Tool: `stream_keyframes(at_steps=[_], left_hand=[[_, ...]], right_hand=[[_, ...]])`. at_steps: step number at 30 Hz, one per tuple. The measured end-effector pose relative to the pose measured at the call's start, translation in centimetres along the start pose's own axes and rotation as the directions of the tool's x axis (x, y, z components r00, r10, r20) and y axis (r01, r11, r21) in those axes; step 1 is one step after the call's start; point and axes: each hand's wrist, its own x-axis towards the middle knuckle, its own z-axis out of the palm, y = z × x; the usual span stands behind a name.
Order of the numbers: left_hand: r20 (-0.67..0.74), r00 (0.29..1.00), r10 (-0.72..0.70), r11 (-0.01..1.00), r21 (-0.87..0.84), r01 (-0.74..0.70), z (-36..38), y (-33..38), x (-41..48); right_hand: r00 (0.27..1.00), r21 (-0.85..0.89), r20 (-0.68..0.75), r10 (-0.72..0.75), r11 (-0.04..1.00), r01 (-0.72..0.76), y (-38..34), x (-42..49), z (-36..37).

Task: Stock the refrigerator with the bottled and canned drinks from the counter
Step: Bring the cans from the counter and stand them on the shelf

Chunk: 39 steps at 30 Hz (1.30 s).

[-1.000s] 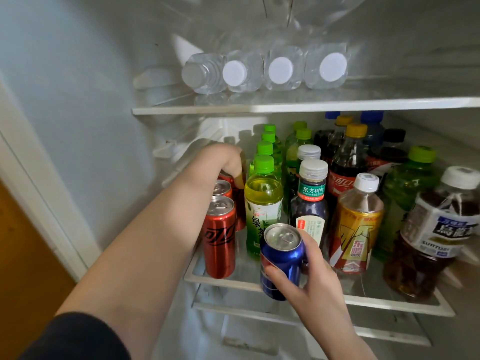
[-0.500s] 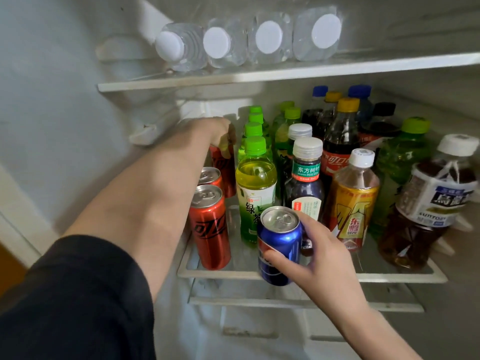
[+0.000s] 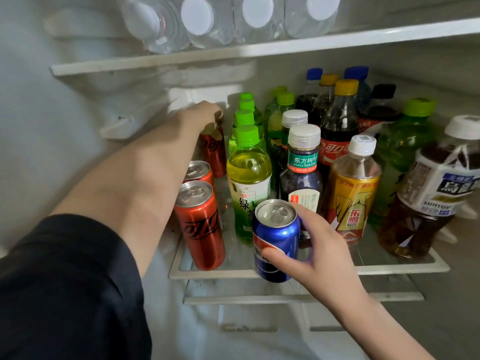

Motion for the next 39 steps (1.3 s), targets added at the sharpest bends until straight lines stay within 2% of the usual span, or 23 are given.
stream_keyframes(at_steps=[13,19,26,29,34,39], left_hand=[[-0.077,0.994,-0.075,0.997,0.028,0.078,0.3,0.4,0.0],[-0.038,0.993,-0.114,0.993,0.033,0.115,-0.1,0.8,-0.3],[-0.081,0.984,-0.157,0.98,0.112,0.165,0.3,1.1,-0.9],[-0.058,0.981,-0.183,0.98,0.072,0.187,0.2,1.3,-1.1],[0.075,0.977,-0.198,0.976,-0.078,0.204,-0.7,1.4,-1.6],[0.059,0.978,-0.202,0.978,-0.049,0.205,-0.6,1.6,-2.0]], right_hand=[[1.0,0.002,0.015,-0.002,1.0,0.002,0.6,0.1,0.1],[1.0,0.002,0.026,-0.011,1.0,0.011,0.8,0.1,0.1],[0.999,0.015,0.022,-0.036,0.999,0.036,0.6,0.1,0.0],[0.999,0.009,0.028,-0.043,0.999,0.043,0.6,0.1,0.0],[0.998,-0.008,0.039,-0.044,0.999,0.045,0.6,0.1,-0.1],[0.998,-0.034,0.037,-0.055,0.998,0.056,0.7,0.1,-0.1]])
